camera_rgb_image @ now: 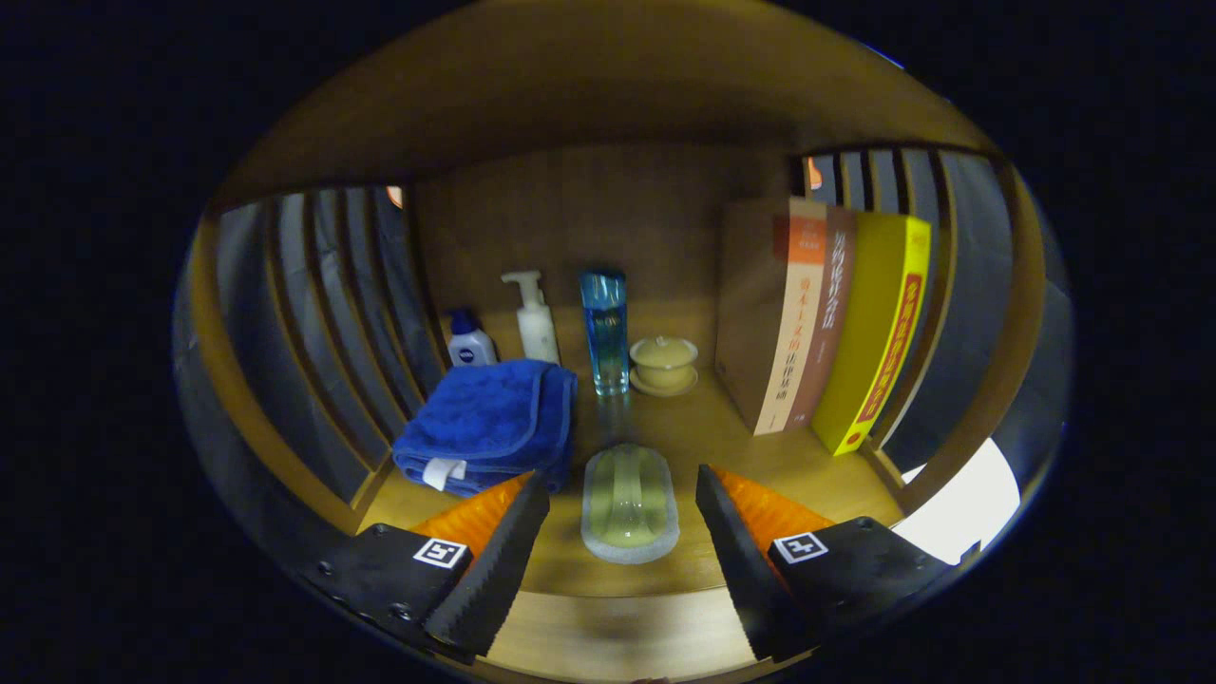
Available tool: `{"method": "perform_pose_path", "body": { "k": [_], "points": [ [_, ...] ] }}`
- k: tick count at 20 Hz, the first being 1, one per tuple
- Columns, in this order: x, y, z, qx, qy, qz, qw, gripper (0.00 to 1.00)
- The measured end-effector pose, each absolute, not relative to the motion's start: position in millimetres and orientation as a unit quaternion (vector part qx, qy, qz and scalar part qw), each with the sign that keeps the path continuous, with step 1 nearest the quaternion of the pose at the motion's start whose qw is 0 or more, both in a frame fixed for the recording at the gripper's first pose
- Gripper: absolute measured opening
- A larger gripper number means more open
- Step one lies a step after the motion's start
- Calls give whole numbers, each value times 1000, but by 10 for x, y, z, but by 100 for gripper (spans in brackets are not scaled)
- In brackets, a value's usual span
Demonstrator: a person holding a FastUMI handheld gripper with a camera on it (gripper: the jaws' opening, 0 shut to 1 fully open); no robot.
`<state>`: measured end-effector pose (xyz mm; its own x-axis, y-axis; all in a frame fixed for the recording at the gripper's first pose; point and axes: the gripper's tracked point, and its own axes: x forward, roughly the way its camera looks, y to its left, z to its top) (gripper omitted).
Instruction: Pull open the drawer, take out the items inside it, and place them on the countertop above the cabinet.
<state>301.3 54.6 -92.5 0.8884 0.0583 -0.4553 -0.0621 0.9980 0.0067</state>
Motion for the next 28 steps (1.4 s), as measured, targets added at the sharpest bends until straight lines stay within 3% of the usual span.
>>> {"method": "perform_pose_path", "body": {
  "k": [6,12,20,28],
  "points": [
    [2413,608,-95,-22,128,48,990,100],
    [1447,334,72,24,45,13,999,100],
    [202,246,-254,61,-15,-9,998,99],
    [-375,518,-1137,25,-20,5,999,98]
  ]
}}
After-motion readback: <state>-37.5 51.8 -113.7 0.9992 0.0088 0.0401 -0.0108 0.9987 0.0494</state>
